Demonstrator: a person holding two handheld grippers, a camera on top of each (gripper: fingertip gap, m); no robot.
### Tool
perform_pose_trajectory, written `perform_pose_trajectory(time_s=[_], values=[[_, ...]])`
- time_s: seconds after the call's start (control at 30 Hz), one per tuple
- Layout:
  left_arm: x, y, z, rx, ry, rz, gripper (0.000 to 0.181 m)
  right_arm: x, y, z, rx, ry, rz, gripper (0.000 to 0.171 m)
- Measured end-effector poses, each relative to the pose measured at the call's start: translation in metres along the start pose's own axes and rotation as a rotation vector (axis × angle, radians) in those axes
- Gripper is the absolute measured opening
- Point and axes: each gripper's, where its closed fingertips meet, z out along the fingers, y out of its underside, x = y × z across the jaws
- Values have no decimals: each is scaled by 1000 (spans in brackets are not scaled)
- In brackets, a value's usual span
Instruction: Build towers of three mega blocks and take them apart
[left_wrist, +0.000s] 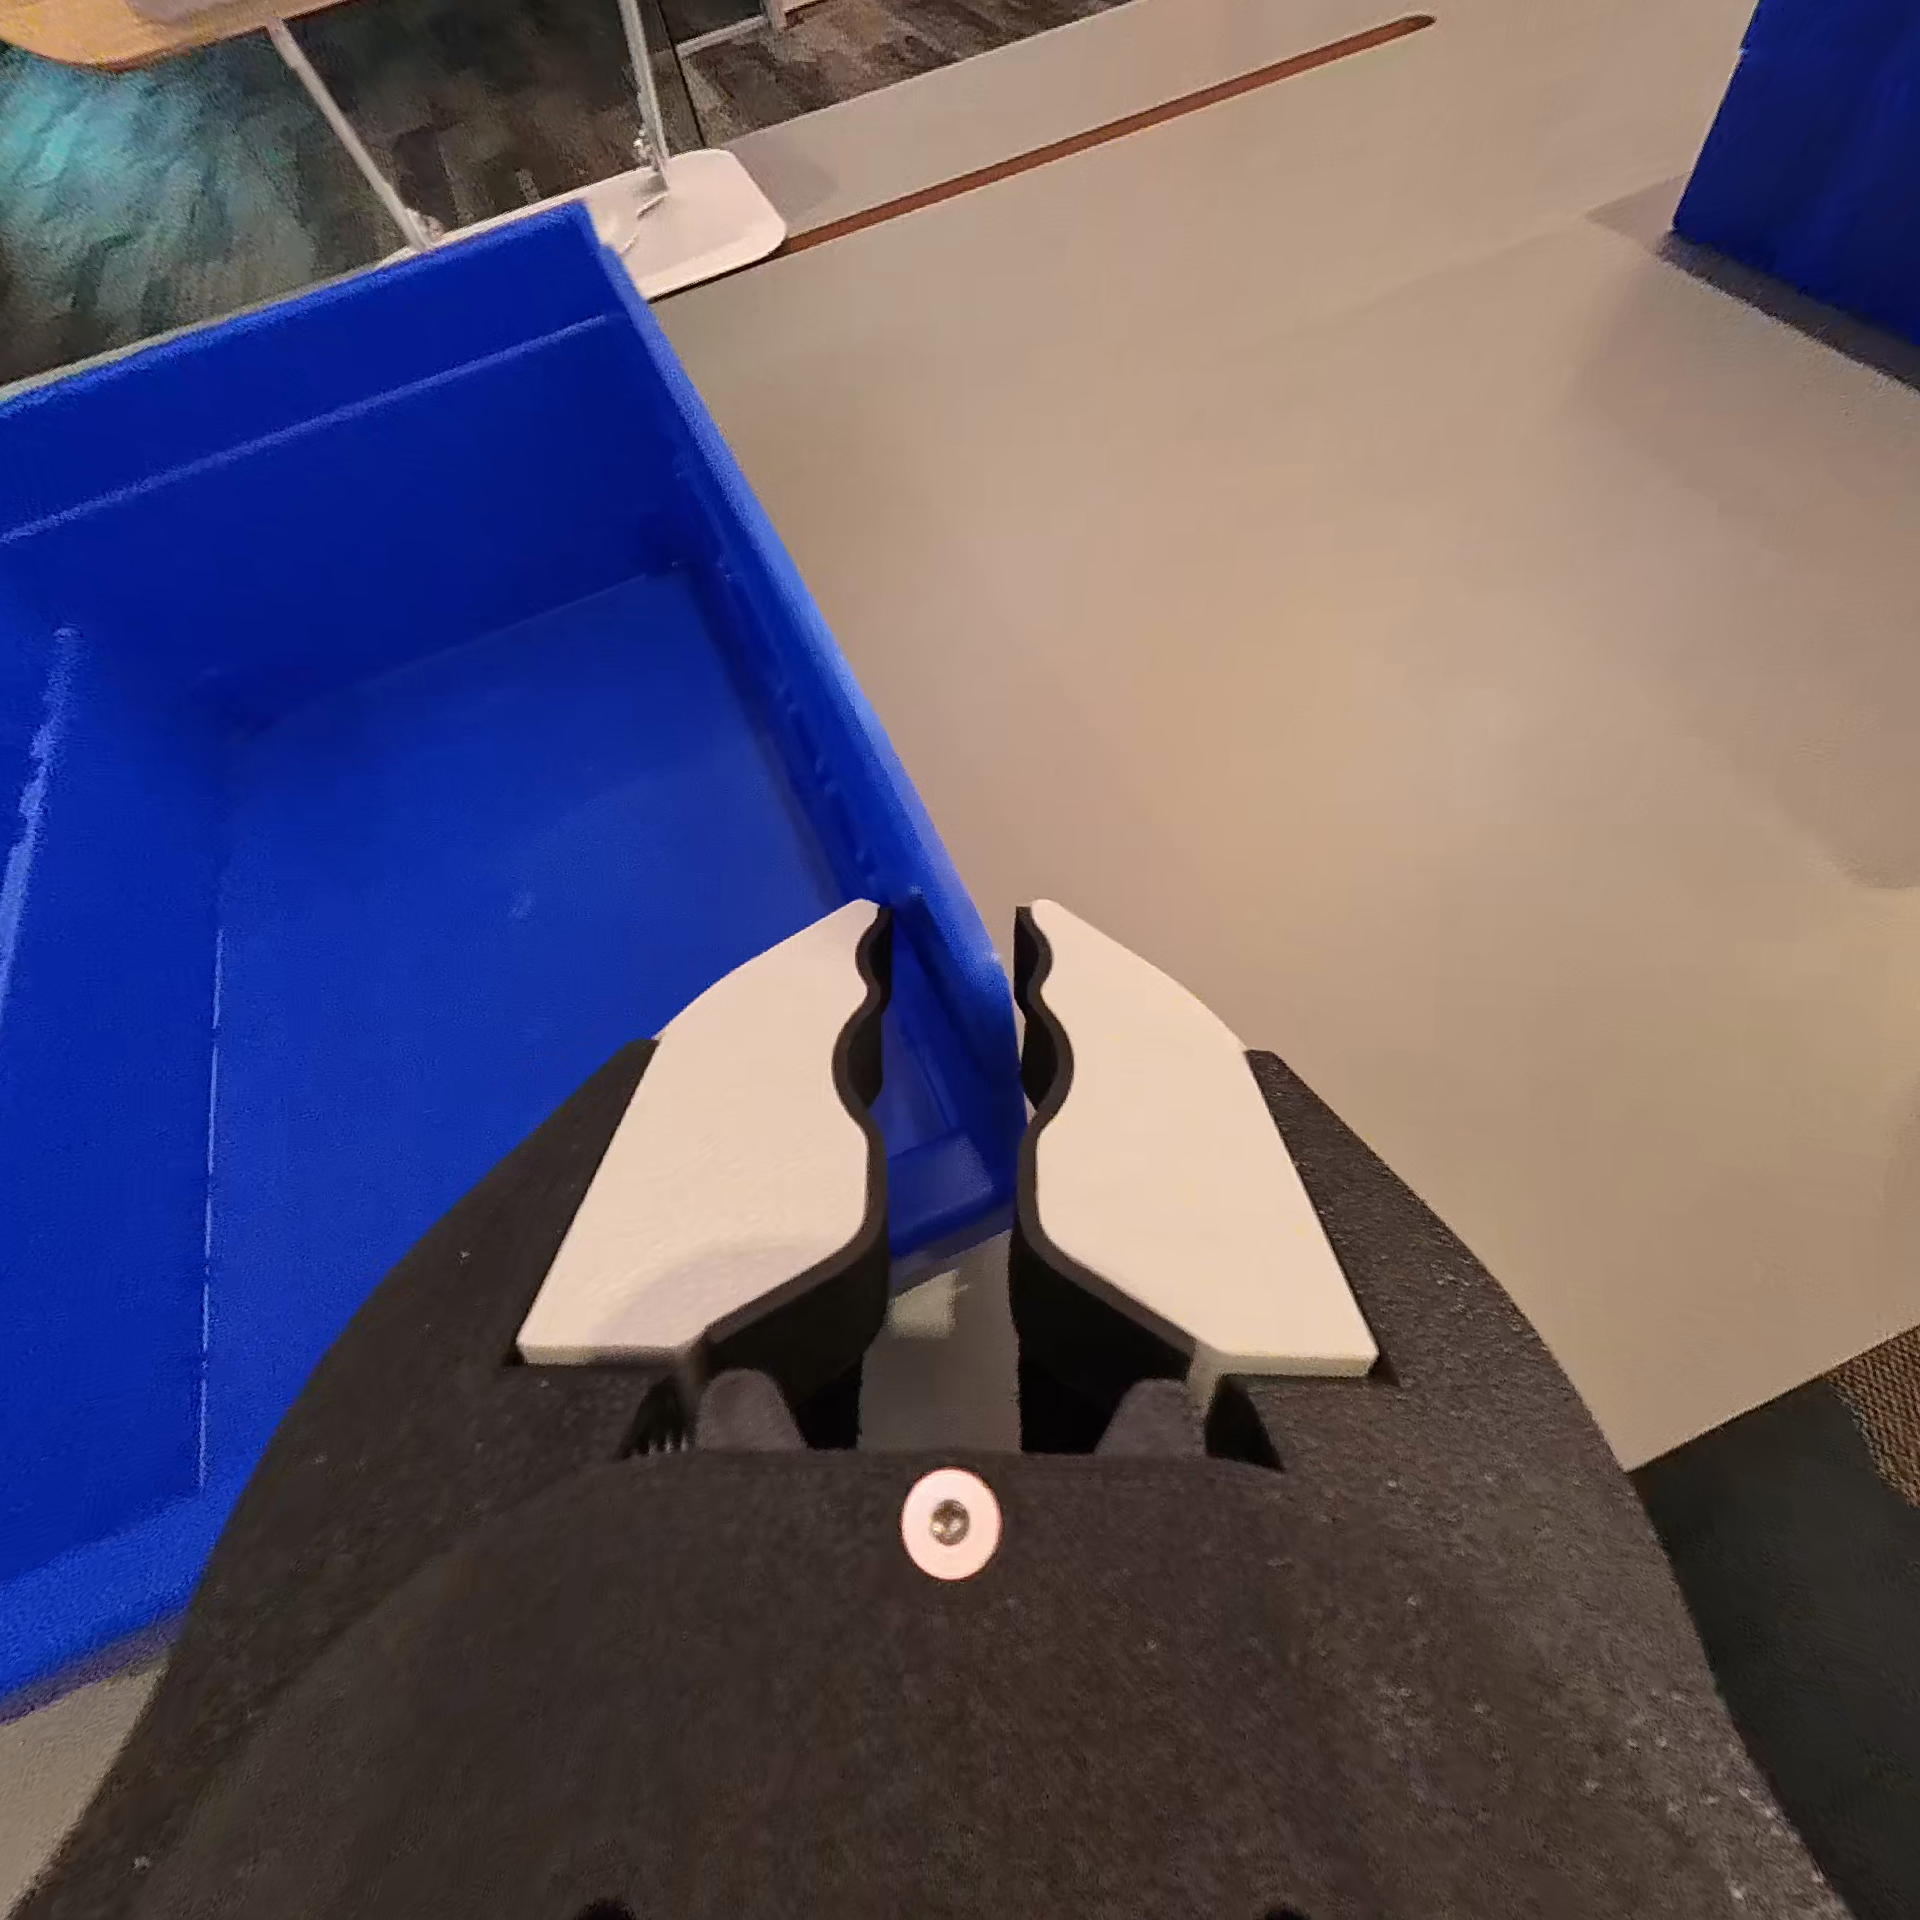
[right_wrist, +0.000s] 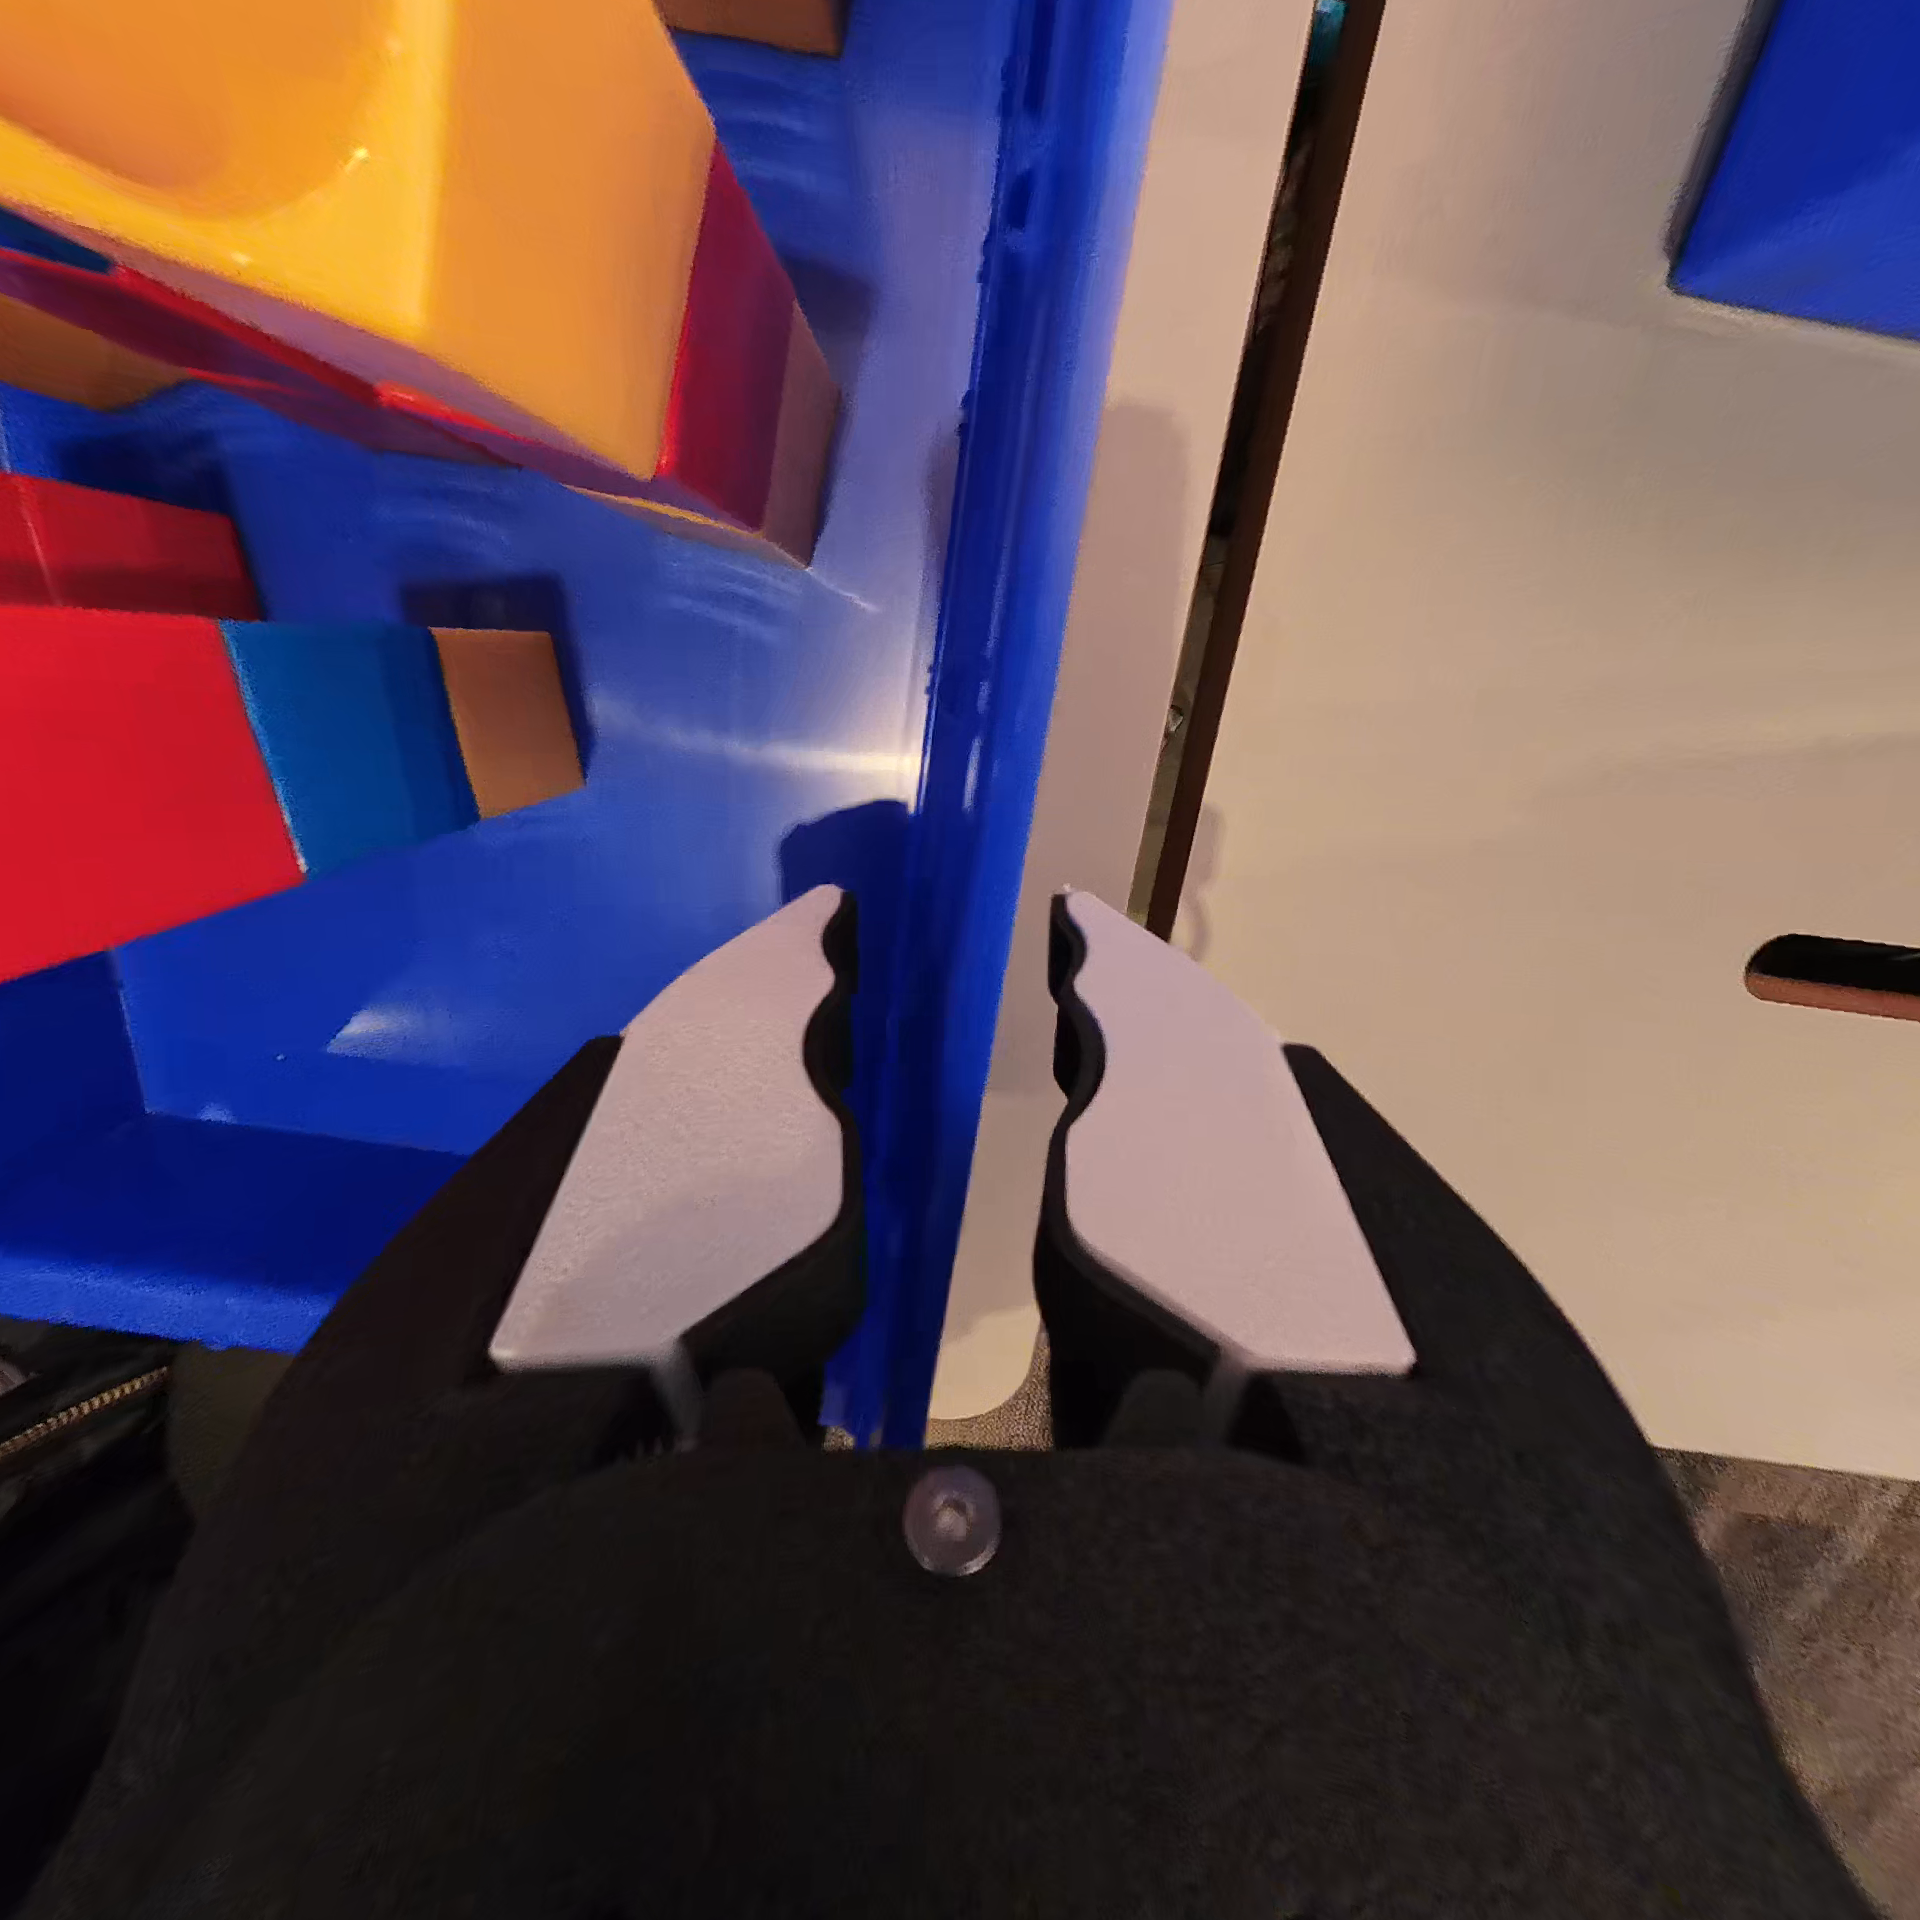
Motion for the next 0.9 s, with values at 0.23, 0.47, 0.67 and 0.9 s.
perform_pose_trajectory(time_s=[0.23, 0.47, 0.67, 0.9], values=[[22, -7, 13, -14, 15, 18, 23, 0, -3, 4, -39, 20, -26, 26], [-7, -12, -23, 65, 13, -3, 35, 1, -8, 8, -76, 25, -53, 26], [-77, -25, -79, 180, -115, -70, 33, -1, -17, 15, -60, -23, -20, 19], [-196, -5, -114, 127, -403, -101, 26, -3, -15, 15, -75, -57, -16, 9]])
